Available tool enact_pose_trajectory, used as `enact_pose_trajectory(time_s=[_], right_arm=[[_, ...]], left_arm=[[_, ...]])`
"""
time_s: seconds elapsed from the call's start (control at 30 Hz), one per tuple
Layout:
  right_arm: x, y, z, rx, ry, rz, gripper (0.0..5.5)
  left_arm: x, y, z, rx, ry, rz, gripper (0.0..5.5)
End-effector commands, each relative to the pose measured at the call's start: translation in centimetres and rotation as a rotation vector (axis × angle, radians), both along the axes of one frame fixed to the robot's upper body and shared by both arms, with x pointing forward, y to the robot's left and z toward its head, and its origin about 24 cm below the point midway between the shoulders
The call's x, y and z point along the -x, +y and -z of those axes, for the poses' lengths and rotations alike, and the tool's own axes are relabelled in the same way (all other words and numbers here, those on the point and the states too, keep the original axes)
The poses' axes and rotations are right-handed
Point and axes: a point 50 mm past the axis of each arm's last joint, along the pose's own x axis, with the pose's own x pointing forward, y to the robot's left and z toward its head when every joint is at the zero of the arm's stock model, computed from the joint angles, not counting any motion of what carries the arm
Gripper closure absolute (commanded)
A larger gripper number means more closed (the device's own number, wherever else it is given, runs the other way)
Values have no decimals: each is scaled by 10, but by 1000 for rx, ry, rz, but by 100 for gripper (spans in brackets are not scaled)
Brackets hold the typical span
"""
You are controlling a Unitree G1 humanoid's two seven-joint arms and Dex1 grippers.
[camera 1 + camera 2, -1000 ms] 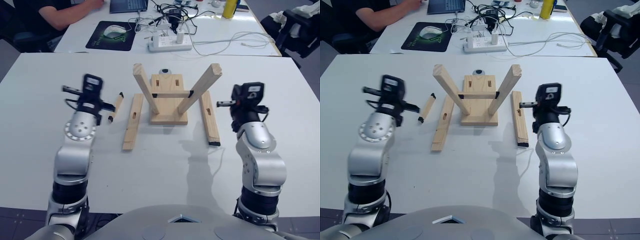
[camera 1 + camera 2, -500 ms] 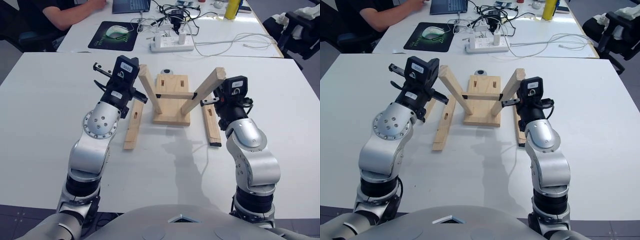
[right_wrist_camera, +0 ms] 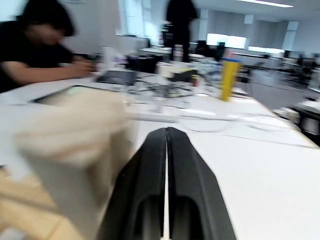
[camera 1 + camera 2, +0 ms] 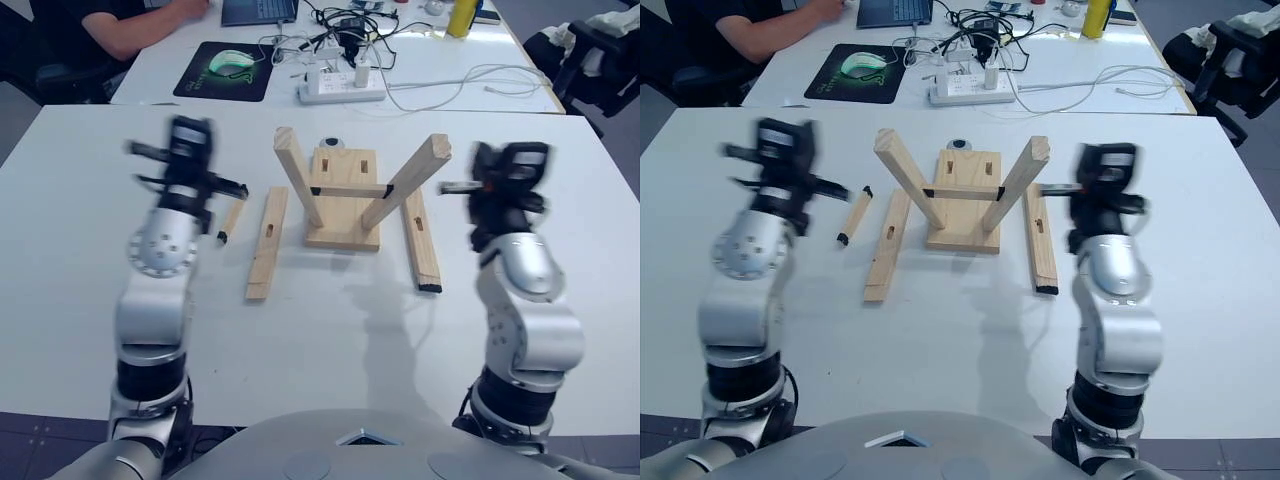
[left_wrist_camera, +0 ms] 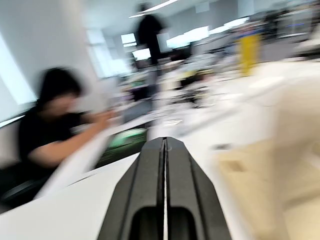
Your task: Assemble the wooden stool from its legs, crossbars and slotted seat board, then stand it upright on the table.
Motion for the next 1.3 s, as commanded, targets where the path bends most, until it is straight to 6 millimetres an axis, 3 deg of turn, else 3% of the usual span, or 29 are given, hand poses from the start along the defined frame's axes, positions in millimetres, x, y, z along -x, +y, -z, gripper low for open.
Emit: enact_pose_trajectory(time_s=[0.03,0.13,0.23,0.33,0.4,0.47,0.5,0.57,0.6,0.67,0.9,1.0,1.07,1.13,1.17,1.3], right_arm=[[9,35,19,66,147,-279,550],[-2,-12,27,134,187,50,550],[-1,-53,19,104,135,319,550],[4,-68,10,72,71,414,550],[4,-68,2,46,20,423,550],[1,-52,-7,22,-31,321,550],[-1,-31,-11,34,-58,185,550],[5,17,-10,64,-48,-133,550],[9,31,-2,85,10,-234,550],[11,31,13,107,93,-236,550],[-1,-24,27,192,162,100,550],[5,-45,48,222,284,152,550],[19,-51,81,279,490,73,550],[35,-53,108,320,676,-47,550],[39,-48,111,324,701,-121,550],[32,-10,96,202,552,-317,550]], left_arm=[[13,-57,8,-101,90,359,548],[-2,-13,15,-140,115,99,548],[-7,37,9,-166,64,-189,548],[-2,73,0,-171,-7,-377,548],[0,85,-6,-155,-48,-440,548],[-1,76,-14,-107,-98,-389,548],[-4,51,-17,-74,-115,-230,548],[3,-20,-18,-33,-89,195,548],[8,-41,-14,-39,-46,312,548],[13,-57,-1,-73,36,394,548],[-4,-7,4,-118,59,115,548],[-7,17,8,-164,64,2,548],[-7,27,10,-173,66,-35,548],[-8,35,7,-161,51,-59,548],[-9,37,6,-142,45,-65,548],[-14,44,-2,-49,9,-43,548]])
